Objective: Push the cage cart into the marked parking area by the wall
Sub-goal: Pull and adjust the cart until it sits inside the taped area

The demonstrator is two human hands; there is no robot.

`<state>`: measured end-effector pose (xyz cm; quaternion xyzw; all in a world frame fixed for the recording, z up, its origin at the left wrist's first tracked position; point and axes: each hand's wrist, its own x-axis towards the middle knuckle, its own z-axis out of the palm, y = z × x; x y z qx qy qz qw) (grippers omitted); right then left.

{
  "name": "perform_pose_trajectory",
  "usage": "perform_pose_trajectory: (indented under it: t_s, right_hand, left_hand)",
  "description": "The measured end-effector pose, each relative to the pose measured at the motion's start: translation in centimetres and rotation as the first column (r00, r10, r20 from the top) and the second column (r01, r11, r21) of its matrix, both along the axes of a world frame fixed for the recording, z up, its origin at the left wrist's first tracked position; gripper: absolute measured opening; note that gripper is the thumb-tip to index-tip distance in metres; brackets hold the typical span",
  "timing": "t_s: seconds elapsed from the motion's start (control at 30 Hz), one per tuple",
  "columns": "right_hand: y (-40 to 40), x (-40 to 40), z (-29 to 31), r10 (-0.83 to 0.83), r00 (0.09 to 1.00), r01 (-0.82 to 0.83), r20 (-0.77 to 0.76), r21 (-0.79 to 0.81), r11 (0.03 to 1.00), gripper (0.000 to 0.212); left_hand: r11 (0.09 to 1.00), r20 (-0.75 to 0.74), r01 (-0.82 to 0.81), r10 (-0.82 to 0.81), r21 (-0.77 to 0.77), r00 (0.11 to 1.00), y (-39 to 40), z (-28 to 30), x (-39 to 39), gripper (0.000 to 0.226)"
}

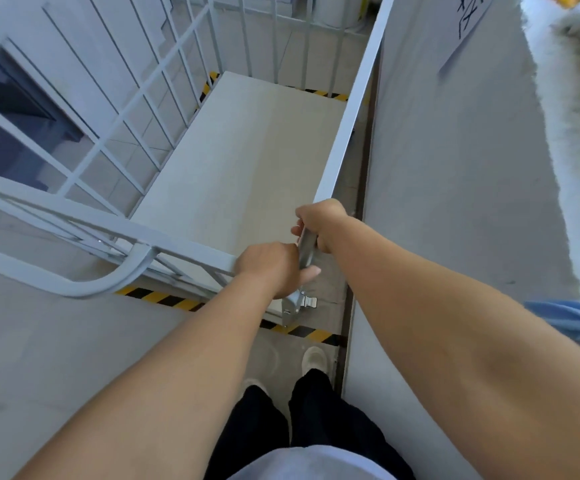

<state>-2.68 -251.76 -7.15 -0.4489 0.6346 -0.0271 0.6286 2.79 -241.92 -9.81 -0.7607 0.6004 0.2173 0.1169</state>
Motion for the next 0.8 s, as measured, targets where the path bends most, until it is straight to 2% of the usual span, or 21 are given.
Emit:
perform_pose_trajectory:
  t_s: [0.17, 0.8]
  right_hand:
    - [-0.15, -0.14, -0.23, -0.067, 0.998, 0.068, -0.013, 0.031, 0.997, 0.012]
    - [0.42, 0.03, -0.09, -0.059, 0.996, 0.054, -0.070, -0.070, 0.996, 0.011]
  left_hand:
    - [1.000, -0.001, -0.003, 0.003, 0.007, 1.000, 0.02, -0.02, -0.03, 0.046]
    - [0.999, -0.041, -0.032, 0.031, -0.019, 0.999, -0.10, -0.82, 0.27, 0.048]
